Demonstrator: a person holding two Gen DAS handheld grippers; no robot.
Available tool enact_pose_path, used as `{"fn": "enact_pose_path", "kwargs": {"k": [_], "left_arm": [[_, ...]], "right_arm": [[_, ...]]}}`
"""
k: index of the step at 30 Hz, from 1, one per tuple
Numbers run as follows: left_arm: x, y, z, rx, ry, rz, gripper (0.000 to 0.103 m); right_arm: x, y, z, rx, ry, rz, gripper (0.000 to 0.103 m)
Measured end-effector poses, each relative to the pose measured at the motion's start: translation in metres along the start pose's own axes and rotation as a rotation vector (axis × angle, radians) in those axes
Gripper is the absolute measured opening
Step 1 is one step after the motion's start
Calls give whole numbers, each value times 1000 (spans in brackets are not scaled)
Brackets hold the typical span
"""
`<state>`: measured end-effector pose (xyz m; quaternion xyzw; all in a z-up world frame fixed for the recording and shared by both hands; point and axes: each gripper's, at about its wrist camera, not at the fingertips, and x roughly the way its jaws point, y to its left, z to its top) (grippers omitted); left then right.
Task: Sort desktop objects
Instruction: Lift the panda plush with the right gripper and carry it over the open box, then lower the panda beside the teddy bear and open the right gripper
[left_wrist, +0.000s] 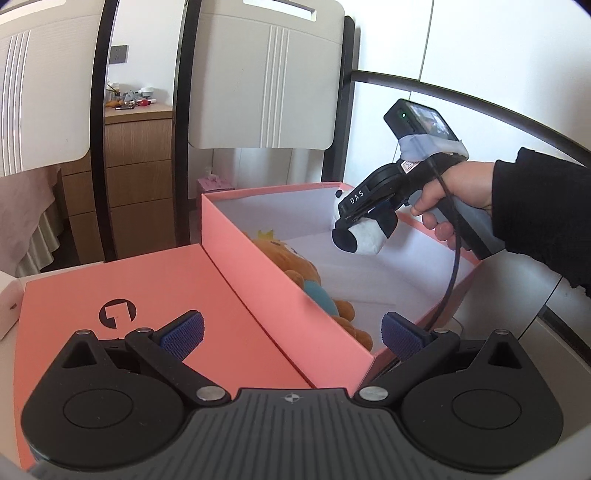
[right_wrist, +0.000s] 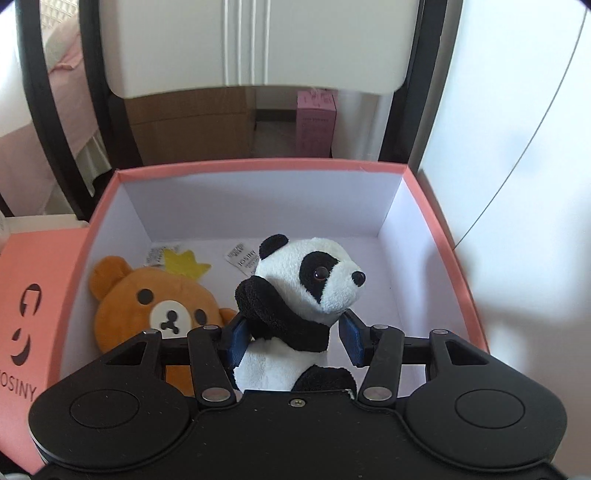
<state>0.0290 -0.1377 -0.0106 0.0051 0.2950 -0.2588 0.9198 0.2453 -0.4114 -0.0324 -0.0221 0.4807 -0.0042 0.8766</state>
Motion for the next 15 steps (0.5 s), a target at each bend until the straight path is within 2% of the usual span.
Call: {"fn": "enact_pose_path", "kwargs": {"k": [7, 15], "left_arm": [[2, 2, -6, 4, 31, -17, 103], [6, 1, -6, -1, 49, -40, 103]], "right_arm": [[40, -16, -9, 28, 88, -32, 51], [63, -13, -23, 20, 147, -14, 51]]}}
